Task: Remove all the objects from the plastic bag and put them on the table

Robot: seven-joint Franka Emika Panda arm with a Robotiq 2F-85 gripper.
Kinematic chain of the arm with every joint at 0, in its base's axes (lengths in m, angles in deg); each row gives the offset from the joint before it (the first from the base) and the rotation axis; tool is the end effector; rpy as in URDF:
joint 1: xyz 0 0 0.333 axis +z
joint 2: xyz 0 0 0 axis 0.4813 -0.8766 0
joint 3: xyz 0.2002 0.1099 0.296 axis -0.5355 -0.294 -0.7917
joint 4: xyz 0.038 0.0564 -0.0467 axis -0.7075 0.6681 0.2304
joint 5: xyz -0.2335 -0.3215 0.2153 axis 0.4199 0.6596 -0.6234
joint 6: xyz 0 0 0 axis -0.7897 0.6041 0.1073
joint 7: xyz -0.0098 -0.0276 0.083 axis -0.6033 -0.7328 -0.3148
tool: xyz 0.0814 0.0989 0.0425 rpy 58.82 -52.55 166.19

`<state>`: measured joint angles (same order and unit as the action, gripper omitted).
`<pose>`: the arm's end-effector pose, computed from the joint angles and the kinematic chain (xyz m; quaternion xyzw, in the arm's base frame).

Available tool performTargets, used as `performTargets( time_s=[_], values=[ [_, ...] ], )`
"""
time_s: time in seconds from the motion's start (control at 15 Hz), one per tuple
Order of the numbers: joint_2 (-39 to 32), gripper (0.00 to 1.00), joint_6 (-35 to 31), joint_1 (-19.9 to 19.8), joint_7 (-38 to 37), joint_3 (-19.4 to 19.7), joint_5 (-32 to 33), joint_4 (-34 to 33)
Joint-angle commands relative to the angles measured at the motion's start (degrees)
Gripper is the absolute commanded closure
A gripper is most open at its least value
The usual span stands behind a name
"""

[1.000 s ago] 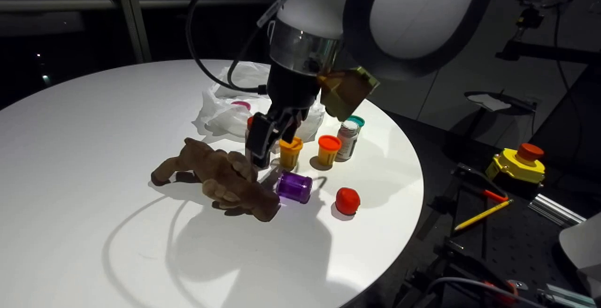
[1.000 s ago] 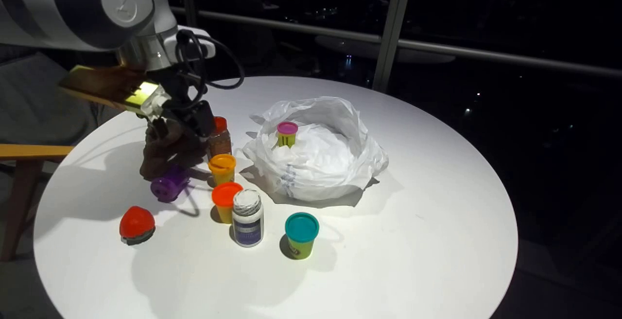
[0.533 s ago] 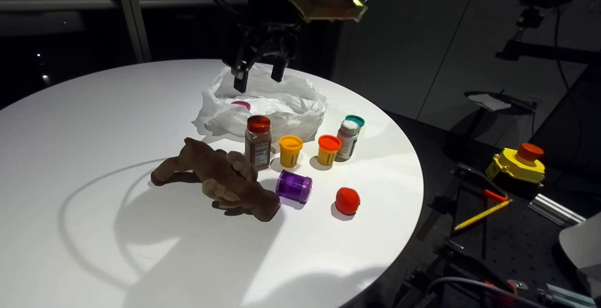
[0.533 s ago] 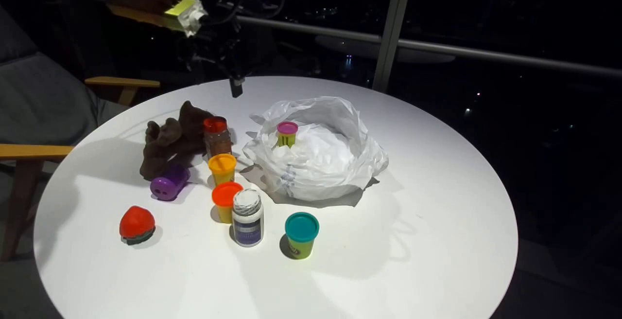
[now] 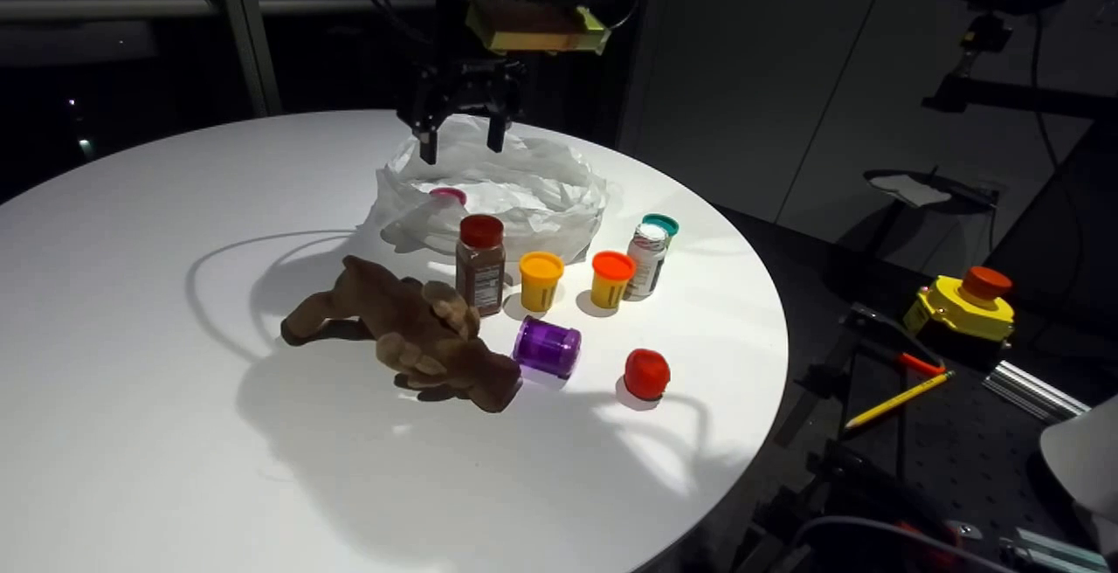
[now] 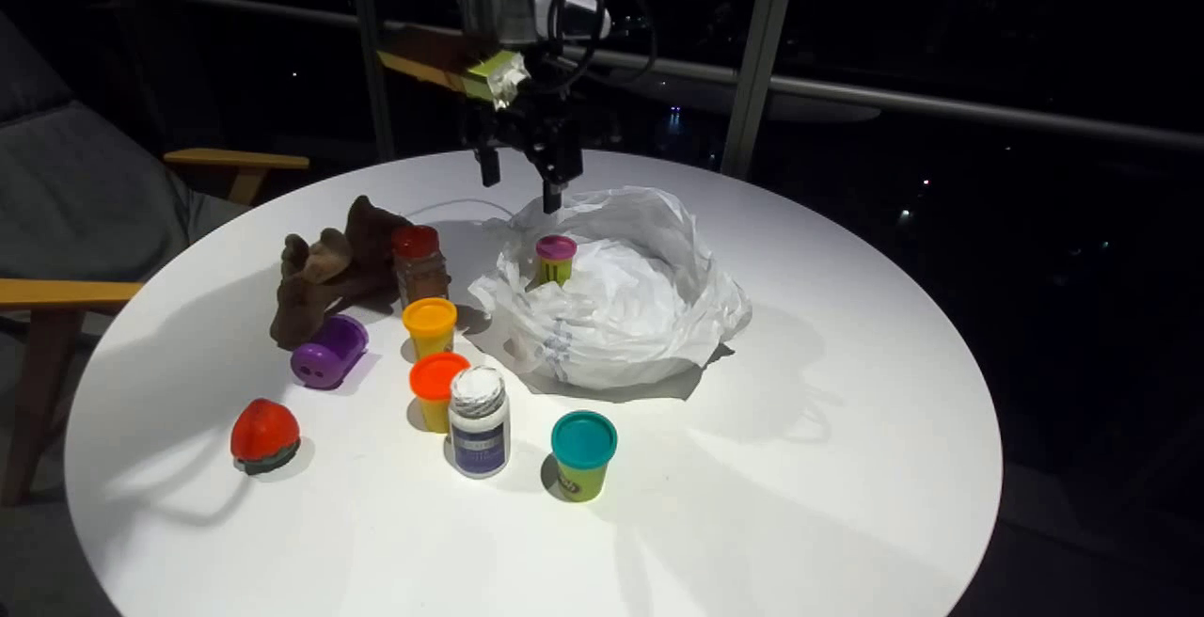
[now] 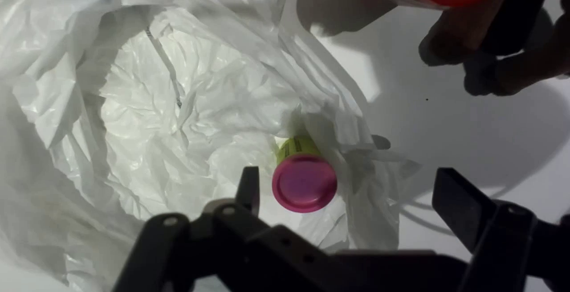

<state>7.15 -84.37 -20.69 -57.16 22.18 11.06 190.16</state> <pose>0.7296 0.1028 0.2340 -0.9958 0.0698 -0.0594 0.0025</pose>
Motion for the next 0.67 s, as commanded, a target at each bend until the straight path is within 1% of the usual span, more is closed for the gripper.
performTargets(
  time_s=[0.0,0.33,0.47,0.6],
  values=[
    [-7.3,0.00,0.9,-0.1,-5.3,1.0,-3.7,-8.9],
    [-10.9,0.00,-7.4,1.1,-13.8,3.4,-6.9,-11.8],
    [-11.4,0.00,-9.6,2.7,-18.1,5.6,-6.5,-11.7],
    [-11.6,0.00,-10.7,5.0,-22.9,8.6,-4.8,-11.0]
  ],
)
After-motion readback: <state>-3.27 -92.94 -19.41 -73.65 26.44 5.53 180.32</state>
